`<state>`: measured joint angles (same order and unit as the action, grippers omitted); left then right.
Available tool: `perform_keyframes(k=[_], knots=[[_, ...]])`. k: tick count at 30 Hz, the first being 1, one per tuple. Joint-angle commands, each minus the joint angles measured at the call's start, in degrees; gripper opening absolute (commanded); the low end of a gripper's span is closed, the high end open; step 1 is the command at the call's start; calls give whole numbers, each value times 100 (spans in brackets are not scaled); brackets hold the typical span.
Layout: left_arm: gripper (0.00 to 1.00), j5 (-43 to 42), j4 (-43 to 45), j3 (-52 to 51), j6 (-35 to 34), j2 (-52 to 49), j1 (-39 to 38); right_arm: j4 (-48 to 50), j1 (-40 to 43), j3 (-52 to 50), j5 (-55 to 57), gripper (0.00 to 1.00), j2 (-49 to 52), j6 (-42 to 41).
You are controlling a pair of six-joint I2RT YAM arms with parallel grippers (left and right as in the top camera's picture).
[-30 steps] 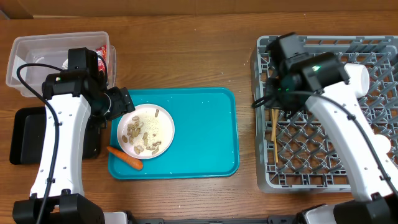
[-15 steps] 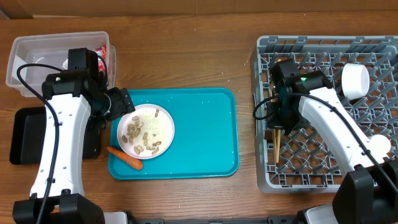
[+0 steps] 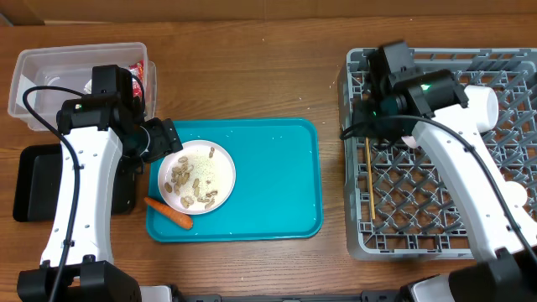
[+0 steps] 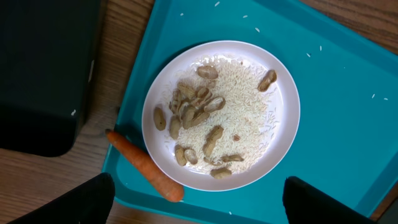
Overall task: Sort waste into correct bins and load items into the dishwasher
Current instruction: 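Carry the second chopstick into the rack's left side and release, then move the left gripper to the rim of the white plate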
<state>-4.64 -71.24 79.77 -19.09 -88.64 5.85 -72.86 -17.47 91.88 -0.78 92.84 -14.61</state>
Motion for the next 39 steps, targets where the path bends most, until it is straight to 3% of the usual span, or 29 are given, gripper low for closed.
perform_keyframes(k=[1, 8, 20, 26, 32, 39], knots=[[88, 17, -11, 63, 109, 111, 9, 289, -492, 232, -741, 43, -133, 155], [89, 20, -35, 63, 111, 109, 9, 673, -1419, 227, -868, 42, 616, -238], [87, -428, 39, 63, 87, 92, -133, 603, -1532, 227, -706, 42, 1161, -608], [88, -437, 522, -144, -33, 90, -874, 195, -1163, 227, -632, 42, 1154, -623], [88, -411, 1102, -535, -382, -111, -1869, -361, -400, 232, -236, 43, 791, -487], [87, -376, 1349, -621, -428, -824, -2450, -638, 651, 232, -144, 47, 142, -264]])
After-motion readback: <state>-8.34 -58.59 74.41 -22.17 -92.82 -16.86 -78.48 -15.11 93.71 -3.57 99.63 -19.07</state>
